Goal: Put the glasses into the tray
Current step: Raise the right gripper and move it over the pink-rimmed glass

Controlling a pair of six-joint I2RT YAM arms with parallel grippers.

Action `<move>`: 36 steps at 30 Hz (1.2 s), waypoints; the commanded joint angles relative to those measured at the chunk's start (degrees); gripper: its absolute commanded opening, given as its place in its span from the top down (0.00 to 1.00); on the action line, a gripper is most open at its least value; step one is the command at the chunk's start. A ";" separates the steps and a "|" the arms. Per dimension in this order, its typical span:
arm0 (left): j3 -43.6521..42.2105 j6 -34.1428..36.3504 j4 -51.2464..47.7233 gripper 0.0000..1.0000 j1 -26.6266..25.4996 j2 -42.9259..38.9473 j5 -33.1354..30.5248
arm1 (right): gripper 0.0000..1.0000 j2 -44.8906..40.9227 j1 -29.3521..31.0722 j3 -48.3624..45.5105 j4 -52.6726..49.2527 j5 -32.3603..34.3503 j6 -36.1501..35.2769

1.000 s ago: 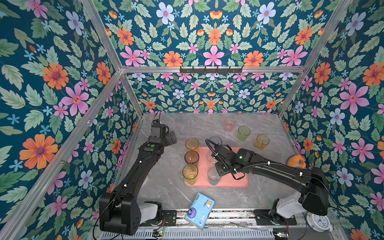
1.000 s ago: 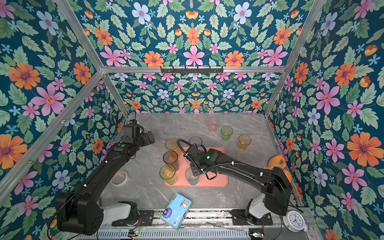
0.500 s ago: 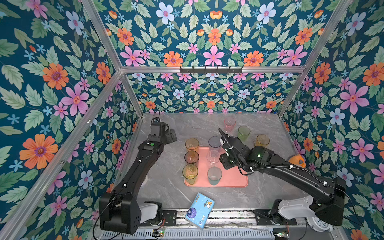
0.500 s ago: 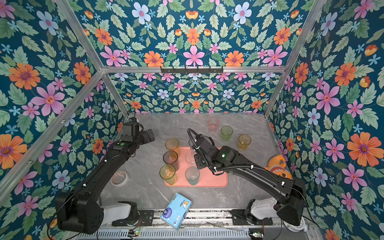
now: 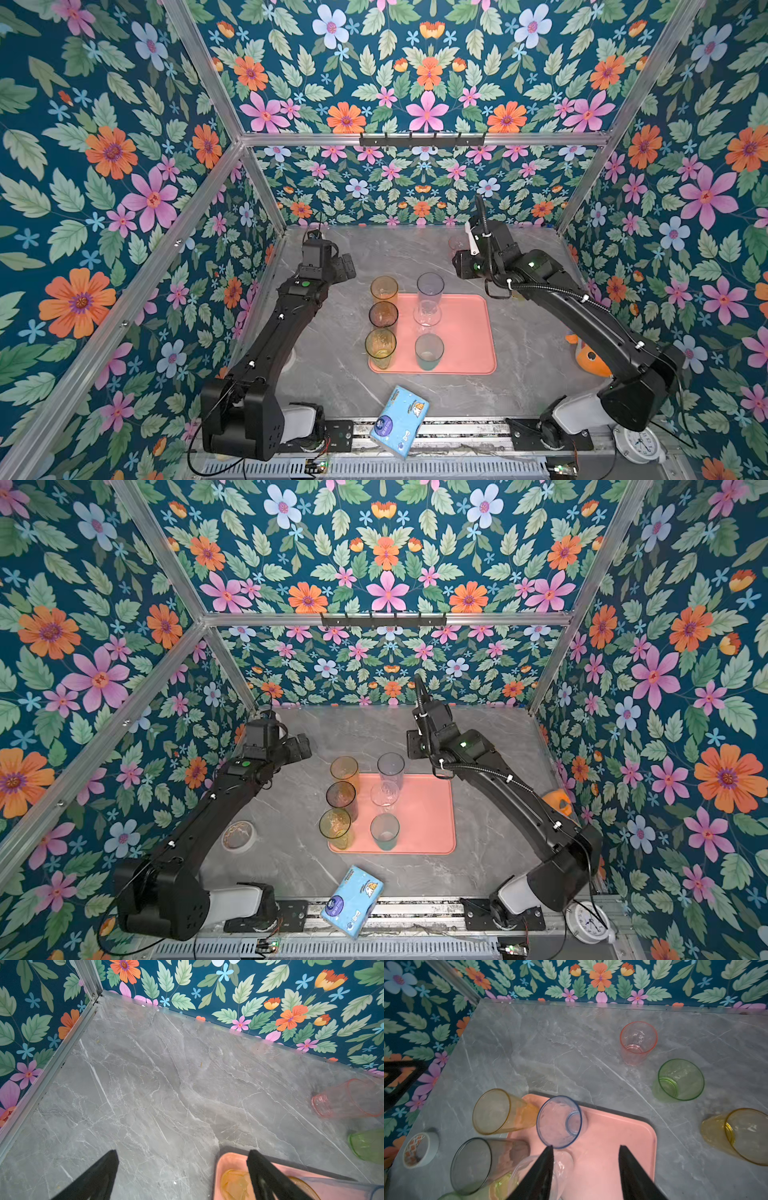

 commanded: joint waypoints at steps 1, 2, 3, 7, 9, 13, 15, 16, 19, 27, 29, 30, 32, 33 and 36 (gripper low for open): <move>0.87 0.12 1.56 0.01 -0.03 0.19 -0.20 | 0.48 2.66 -2.62 2.47 1.90 0.24 -3.13; 1.04 0.28 1.64 0.01 -0.03 0.23 -0.37 | 0.48 3.89 -3.79 3.13 2.17 0.62 -3.44; 1.22 0.30 1.56 0.01 -0.02 0.46 -0.47 | 0.48 5.10 -5.03 3.89 2.15 0.62 -3.40; 2.13 0.61 1.65 0.01 0.03 1.23 -0.79 | 0.48 12.00 -10.04 8.80 0.11 -0.98 -3.30; 2.40 0.57 1.80 0.00 0.06 1.67 -0.59 | 0.48 14.44 -11.94 10.46 -0.32 -2.35 -3.14; 2.74 0.57 1.47 0.00 0.08 2.21 -0.63 | 0.47 17.55 -15.07 11.38 1.23 -5.31 -3.28; 2.58 0.59 1.60 0.00 0.15 2.15 -1.06 | 0.46 19.30 -16.32 12.27 1.49 -6.32 -3.96; 2.61 0.57 1.62 0.00 0.15 2.23 -1.08 | 0.46 20.23 -16.80 13.12 1.41 -6.48 -4.57; 2.60 0.57 1.56 0.00 0.19 2.40 -0.98 | 0.46 24.50 -17.75 16.74 0.32 -6.48 -5.61; 1.71 0.49 0.70 0.00 0.17 2.17 -1.10 | 0.46 35.63 -19.69 30.49 -5.65 -5.32 -6.19; 1.20 0.47 0.55 0.00 0.16 1.87 -1.57 | 0.46 38.17 -20.29 33.58 -6.90 -6.09 -6.18; 0.94 0.48 0.51 0.00 0.28 1.69 -1.83 | 0.46 39.38 -20.62 34.99 -7.40 -6.79 -6.00; 0.53 0.80 0.50 0.01 0.24 1.56 -2.12 | 0.46 41.52 -21.13 37.35 -8.10 -7.89 -5.82; 0.47 1.00 0.35 0.00 0.24 1.61 -2.33 | 0.46 42.83 -21.39 38.71 -8.58 -8.39 -5.85; 0.50 1.27 -0.17 0.01 0.32 1.69 -2.43 | 0.46 46.02 -21.63 43.13 -11.25 -9.02 -5.84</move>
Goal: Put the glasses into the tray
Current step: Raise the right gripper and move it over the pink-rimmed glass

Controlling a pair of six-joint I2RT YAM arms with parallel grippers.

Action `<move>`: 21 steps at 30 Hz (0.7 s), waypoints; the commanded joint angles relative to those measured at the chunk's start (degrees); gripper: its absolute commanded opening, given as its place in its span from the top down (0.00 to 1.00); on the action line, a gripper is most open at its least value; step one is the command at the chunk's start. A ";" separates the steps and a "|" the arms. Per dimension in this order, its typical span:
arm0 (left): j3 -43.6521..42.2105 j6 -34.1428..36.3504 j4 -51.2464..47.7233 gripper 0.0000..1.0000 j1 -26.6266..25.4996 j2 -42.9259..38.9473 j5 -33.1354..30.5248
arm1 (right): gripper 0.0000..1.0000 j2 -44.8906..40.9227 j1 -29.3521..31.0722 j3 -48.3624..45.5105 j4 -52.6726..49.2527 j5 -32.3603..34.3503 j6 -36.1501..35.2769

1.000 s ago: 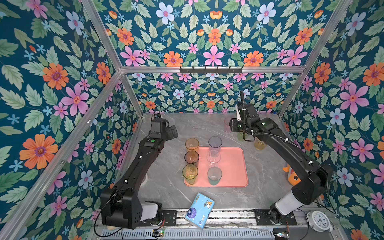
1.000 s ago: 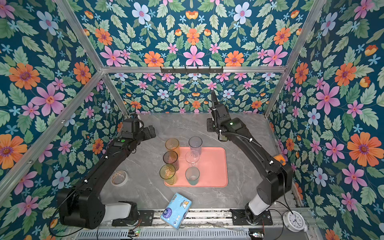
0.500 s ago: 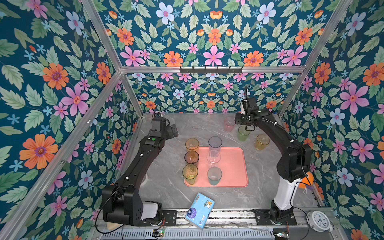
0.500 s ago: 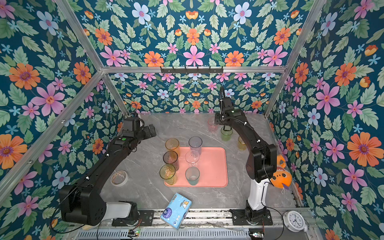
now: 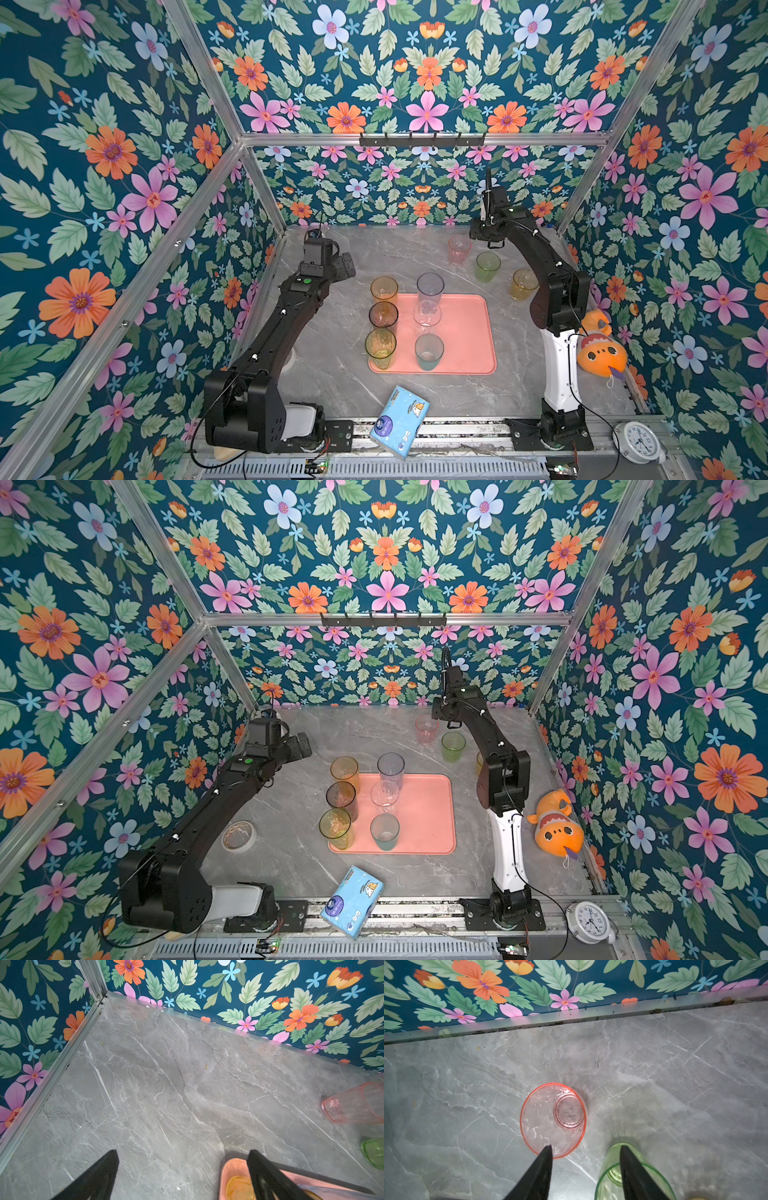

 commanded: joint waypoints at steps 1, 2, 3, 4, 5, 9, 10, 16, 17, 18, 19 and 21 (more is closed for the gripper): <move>0.01 0.80 -0.77 0.00 0.22 -0.23 -0.83 | 0.46 2.28 0.01 3.56 -4.21 -1.84 -0.36; 0.02 0.89 -0.70 0.01 0.19 -0.28 -0.75 | 0.46 2.79 -0.03 4.24 -4.55 -2.18 -0.39; 0.05 0.83 -0.68 0.00 0.19 -0.24 -0.67 | 0.46 3.37 -0.07 4.90 -4.68 -2.58 -0.37; 0.05 0.82 -0.63 0.00 0.23 -0.28 -0.54 | 0.46 3.77 -0.09 5.24 -4.71 -2.87 -0.44; 0.08 0.81 -0.55 0.01 0.20 -0.16 -0.39 | 0.46 4.06 -0.08 5.50 -4.75 -2.89 -0.48; 0.17 1.03 -0.44 0.00 0.19 0.46 -0.22 | 0.47 4.89 -0.50 5.47 -4.45 -4.30 0.15; 0.25 1.01 -0.64 0.01 0.19 0.56 -0.04 | 0.48 4.93 -0.62 5.30 -4.19 -4.62 0.22; 0.26 0.95 -0.65 0.00 0.19 0.66 0.43 | 0.49 6.22 -0.65 5.06 -3.64 -4.42 -0.13; 0.27 0.99 -0.65 0.01 0.19 0.59 0.34 | 0.49 6.59 -0.67 5.33 -3.72 -4.38 -0.28; 0.21 1.07 -0.63 0.01 0.22 0.50 0.33 | 0.49 6.98 -0.69 5.68 -3.95 -4.42 -0.37; 0.25 1.16 -0.66 0.01 0.19 0.52 0.25 | 0.50 7.39 -0.69 6.18 -4.24 -4.42 -0.43; 0.35 1.20 -0.66 0.01 0.20 0.66 0.24 | 0.51 8.22 -0.65 6.99 -4.70 -4.39 -0.74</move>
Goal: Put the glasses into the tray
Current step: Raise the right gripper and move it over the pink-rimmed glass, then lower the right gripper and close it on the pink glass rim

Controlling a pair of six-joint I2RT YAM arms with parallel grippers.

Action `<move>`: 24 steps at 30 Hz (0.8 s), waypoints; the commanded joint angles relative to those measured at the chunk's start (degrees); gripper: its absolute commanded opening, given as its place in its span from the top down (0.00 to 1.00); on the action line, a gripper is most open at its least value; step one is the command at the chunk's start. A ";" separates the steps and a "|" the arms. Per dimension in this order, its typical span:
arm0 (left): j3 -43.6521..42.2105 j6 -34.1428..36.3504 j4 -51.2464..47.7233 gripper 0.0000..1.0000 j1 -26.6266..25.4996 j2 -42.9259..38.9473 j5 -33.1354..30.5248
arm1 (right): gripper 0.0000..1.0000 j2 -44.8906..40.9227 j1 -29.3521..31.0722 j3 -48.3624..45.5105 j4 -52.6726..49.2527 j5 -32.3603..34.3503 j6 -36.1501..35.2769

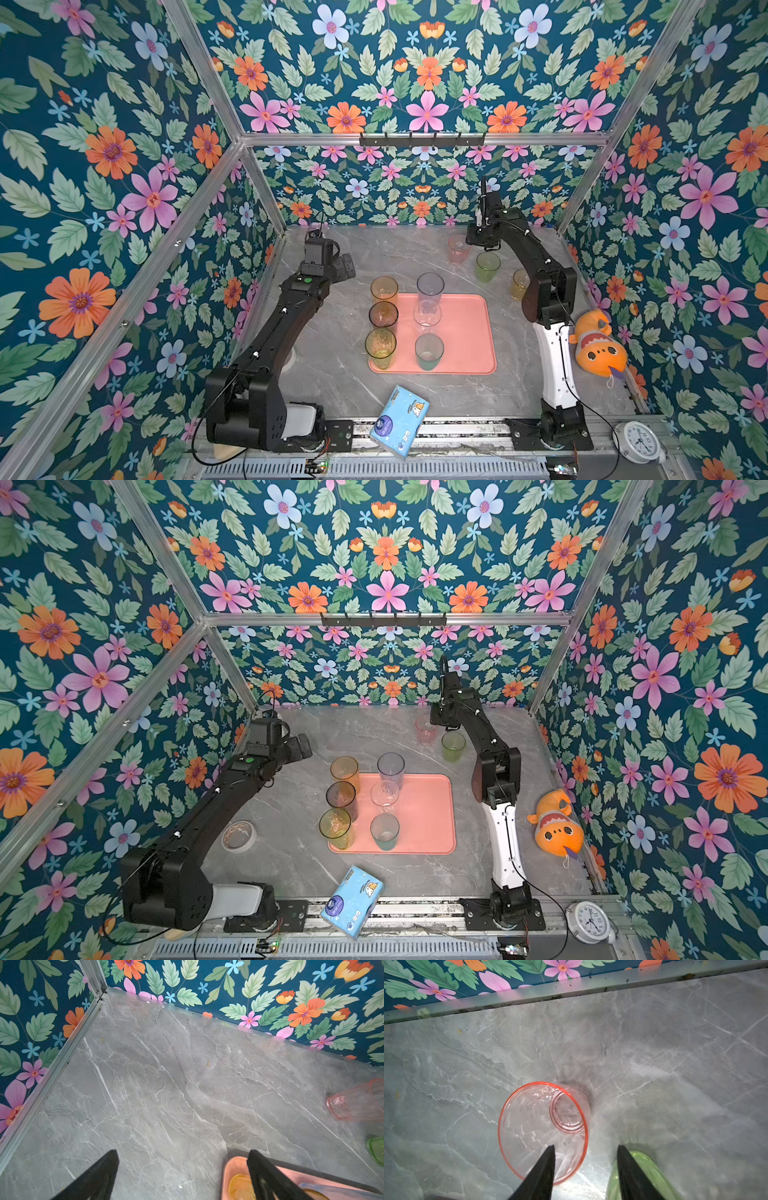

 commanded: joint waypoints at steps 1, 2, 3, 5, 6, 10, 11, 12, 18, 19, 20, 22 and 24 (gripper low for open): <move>0.39 0.92 -0.34 0.01 0.08 0.05 0.03 | 0.51 0.90 0.12 1.20 -1.14 -0.18 -0.85; 0.41 0.92 -0.33 0.01 0.16 0.13 0.07 | 0.52 1.30 0.06 1.56 -1.25 -0.24 -1.09; 0.51 0.92 -0.42 0.01 0.09 0.13 0.13 | 0.53 1.68 0.07 2.02 -1.53 -0.26 -1.27; 0.54 0.92 -0.44 0.01 0.13 0.13 0.15 | 0.55 2.88 0.07 3.59 -2.53 -0.42 -1.40; 0.58 0.90 -0.40 0.01 0.09 0.13 0.15 | 0.56 3.46 0.07 4.37 -2.85 -0.49 -1.41; 0.64 0.92 -0.62 0.01 0.15 0.22 0.26 | 0.58 4.90 0.07 6.52 -3.53 -1.07 -1.50; 0.64 0.92 -0.65 0.01 0.09 0.22 0.28 | 0.59 4.95 0.07 6.70 -3.48 -1.18 -1.49; 0.69 0.92 -0.66 0.01 0.08 0.22 0.31 | 0.60 5.01 0.07 6.75 -3.39 -1.23 -1.50; 0.72 1.13 -1.01 0.01 0.09 0.13 -0.24 | 0.67 5.15 0.07 6.80 -2.68 -1.58 -2.45; 0.72 1.18 -1.01 0.01 0.09 0.01 -0.26 | 0.67 5.21 0.07 6.76 -2.65 -1.51 -2.53; 0.86 1.20 -1.01 0.01 0.11 0.05 -0.37 | 0.68 5.22 0.07 6.84 -2.57 -1.60 -2.61; 0.89 1.18 -1.01 0.01 0.09 0.02 -0.28 | 0.68 5.40 0.07 7.09 -2.61 -1.59 -2.70; 1.02 1.16 -1.04 0.01 0.09 0.05 -0.22 | 0.70 5.40 0.07 7.10 -2.44 -1.65 -2.70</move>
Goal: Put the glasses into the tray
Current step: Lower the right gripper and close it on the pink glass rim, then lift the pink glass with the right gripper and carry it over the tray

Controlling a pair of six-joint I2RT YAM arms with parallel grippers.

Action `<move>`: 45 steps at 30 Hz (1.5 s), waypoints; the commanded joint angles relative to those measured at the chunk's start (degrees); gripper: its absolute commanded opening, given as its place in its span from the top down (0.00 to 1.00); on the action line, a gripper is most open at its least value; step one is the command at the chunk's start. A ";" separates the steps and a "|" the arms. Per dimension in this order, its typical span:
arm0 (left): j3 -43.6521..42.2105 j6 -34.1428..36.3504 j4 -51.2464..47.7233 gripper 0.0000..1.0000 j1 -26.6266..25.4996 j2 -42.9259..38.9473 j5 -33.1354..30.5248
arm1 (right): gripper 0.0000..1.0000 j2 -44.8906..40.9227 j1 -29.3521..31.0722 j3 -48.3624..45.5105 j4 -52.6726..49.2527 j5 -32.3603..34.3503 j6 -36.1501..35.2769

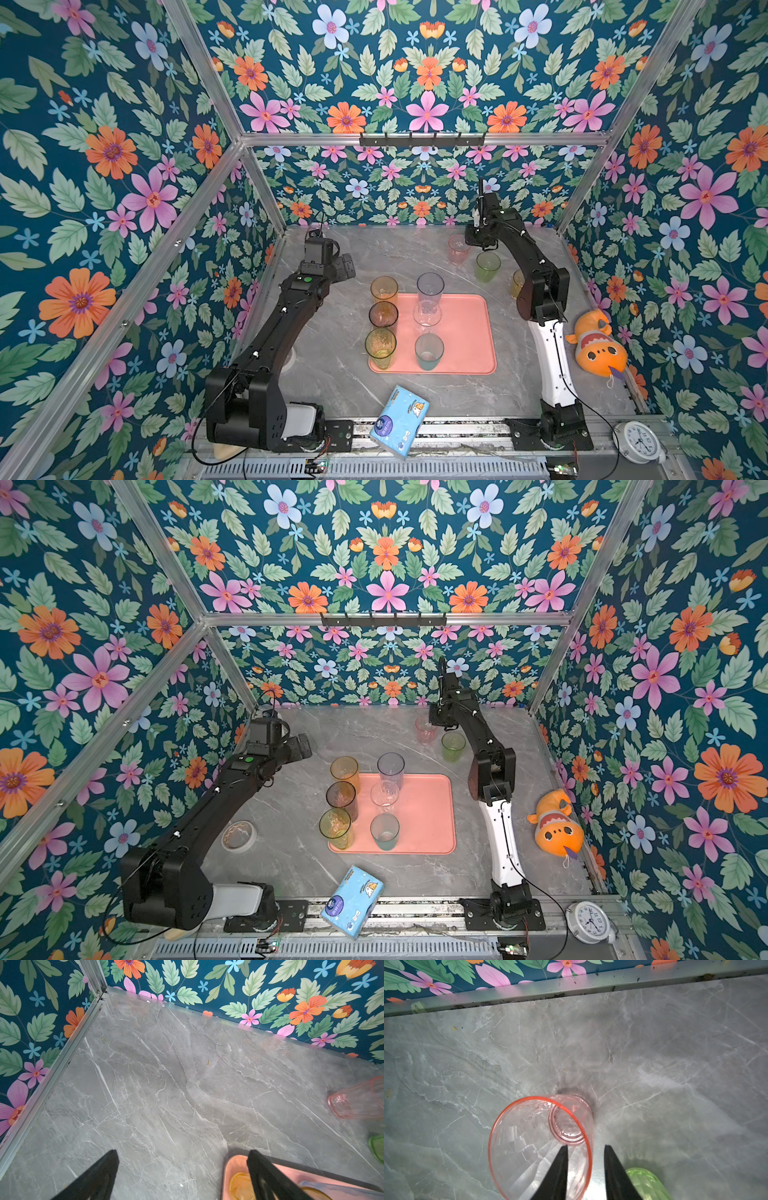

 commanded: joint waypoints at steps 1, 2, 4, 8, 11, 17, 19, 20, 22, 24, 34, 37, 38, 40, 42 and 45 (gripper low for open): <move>0.34 0.78 -0.20 0.01 0.08 -0.10 -0.20 | 0.71 0.16 0.09 0.30 -0.51 -0.13 -1.02; 0.40 0.79 -0.27 0.01 0.08 -0.11 -0.17 | 0.71 0.34 0.10 0.31 -0.47 -0.12 -1.00; 0.33 0.83 -0.36 0.01 0.08 0.00 -0.20 | 0.73 0.45 0.09 0.35 -0.38 -0.33 -1.17; 0.32 0.79 -0.39 0.01 0.08 0.00 -0.07 | 0.77 1.05 0.10 0.72 -0.55 -0.48 -1.26; 0.27 0.69 -0.36 0.01 0.09 0.14 0.15 | 0.79 1.45 0.09 1.32 -0.75 -0.56 -1.17; 0.24 0.44 -0.36 0.01 0.10 0.17 0.84 | 0.89 1.87 0.15 1.58 -0.33 -0.65 -1.46; -0.02 0.28 -0.20 0.01 0.09 0.26 1.17 | 0.91 2.05 0.09 1.78 -0.42 -0.56 -1.44; 0.02 0.26 -0.18 0.01 0.08 0.24 1.13 | 0.91 2.09 0.13 1.78 -0.38 -0.63 -1.44; 0.06 0.26 -0.36 0.01 0.08 0.32 1.13 | 0.93 2.17 0.09 1.97 -0.47 -0.57 -1.35; 0.06 0.26 -0.45 0.01 0.08 0.23 0.92 | 0.96 2.02 0.09 2.26 -0.65 -0.65 -1.39; 0.58 0.44 -0.58 0.01 0.08 0.31 0.78 | 1.00 -2.67 0.27 3.23 -3.64 -0.74 -2.09; 0.75 0.44 -0.45 0.01 0.09 0.44 0.84 | 1.00 -5.54 0.31 2.85 -5.01 -0.65 -2.40; 0.60 0.38 -0.36 0.01 0.08 0.46 1.11 | 1.00 -6.34 0.40 2.58 -5.39 -0.58 -2.49; 0.67 0.33 -0.09 0.01 0.09 0.68 1.91 | 1.00 -8.21 0.60 2.27 -6.45 -0.35 -2.98; 0.72 0.26 -0.09 0.01 0.08 0.75 2.01 | 1.00 -9.73 0.71 2.03 -7.80 0.36 -3.15; 0.40 0.24 -0.04 0.01 0.08 0.53 1.76 | 1.00 -12.77 1.06 0.71 -9.48 0.67 -3.28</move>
